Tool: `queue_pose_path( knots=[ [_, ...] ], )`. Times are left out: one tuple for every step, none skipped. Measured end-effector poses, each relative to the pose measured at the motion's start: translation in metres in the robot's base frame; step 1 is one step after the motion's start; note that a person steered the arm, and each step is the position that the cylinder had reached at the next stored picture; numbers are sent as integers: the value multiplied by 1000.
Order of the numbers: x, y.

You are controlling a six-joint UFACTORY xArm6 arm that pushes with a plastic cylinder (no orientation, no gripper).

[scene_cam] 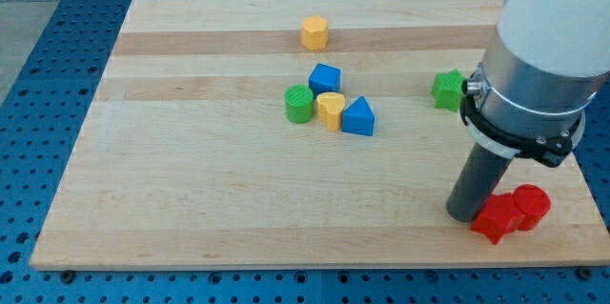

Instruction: Move the blue triangle to the bottom center of the board

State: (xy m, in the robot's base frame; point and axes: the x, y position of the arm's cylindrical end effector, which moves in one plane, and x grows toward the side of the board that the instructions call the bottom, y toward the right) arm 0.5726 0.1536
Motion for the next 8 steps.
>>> queue_pose_path(
  knots=[
    [0, 5],
    [0, 9],
    [-7, -23],
    [-47, -72],
    [-61, -94],
    [-61, -79],
    [-82, -53],
    [-118, -52]
  ],
)
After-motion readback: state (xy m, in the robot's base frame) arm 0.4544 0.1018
